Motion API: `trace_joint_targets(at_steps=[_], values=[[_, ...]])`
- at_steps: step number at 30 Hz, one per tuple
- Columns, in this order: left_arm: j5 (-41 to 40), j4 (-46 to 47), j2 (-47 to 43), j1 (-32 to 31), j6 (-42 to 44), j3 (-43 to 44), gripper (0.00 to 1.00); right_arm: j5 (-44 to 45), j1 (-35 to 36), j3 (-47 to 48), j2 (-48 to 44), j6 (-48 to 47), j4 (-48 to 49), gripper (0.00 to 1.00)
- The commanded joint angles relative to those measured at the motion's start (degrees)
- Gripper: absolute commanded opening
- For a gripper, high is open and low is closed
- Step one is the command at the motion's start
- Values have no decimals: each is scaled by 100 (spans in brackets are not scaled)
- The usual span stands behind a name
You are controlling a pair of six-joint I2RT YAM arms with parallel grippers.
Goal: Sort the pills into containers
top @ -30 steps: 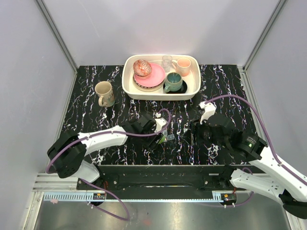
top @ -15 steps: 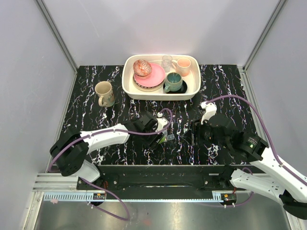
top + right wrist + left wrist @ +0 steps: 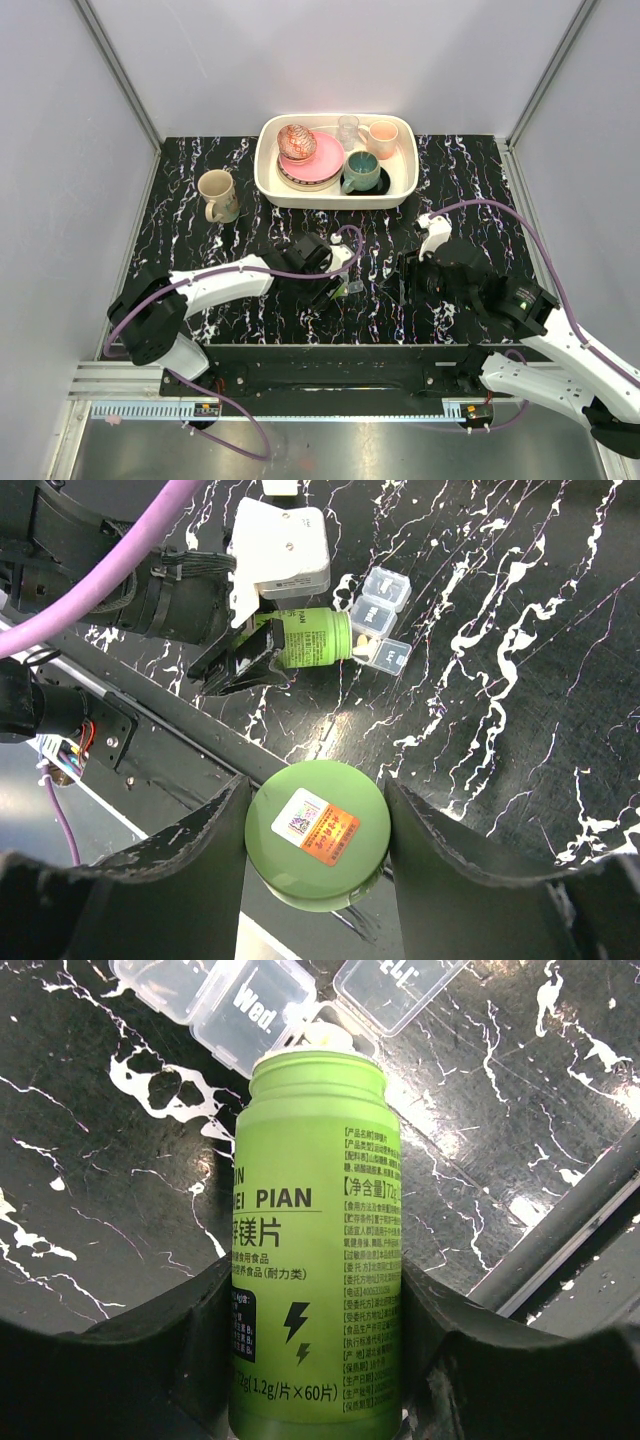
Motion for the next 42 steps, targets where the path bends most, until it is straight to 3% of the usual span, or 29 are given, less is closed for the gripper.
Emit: trace_joint_targets(at_steps=[1, 14, 42], values=[[-57, -30, 29, -17, 124, 352, 0, 88, 22, 7, -77, 46, 31, 0], [-57, 14, 12, -9, 116, 299, 0, 88, 22, -1, -86, 46, 31, 0], [-22, 1015, -542, -9, -95, -492, 0, 53, 22, 86, 20, 73, 23, 0]])
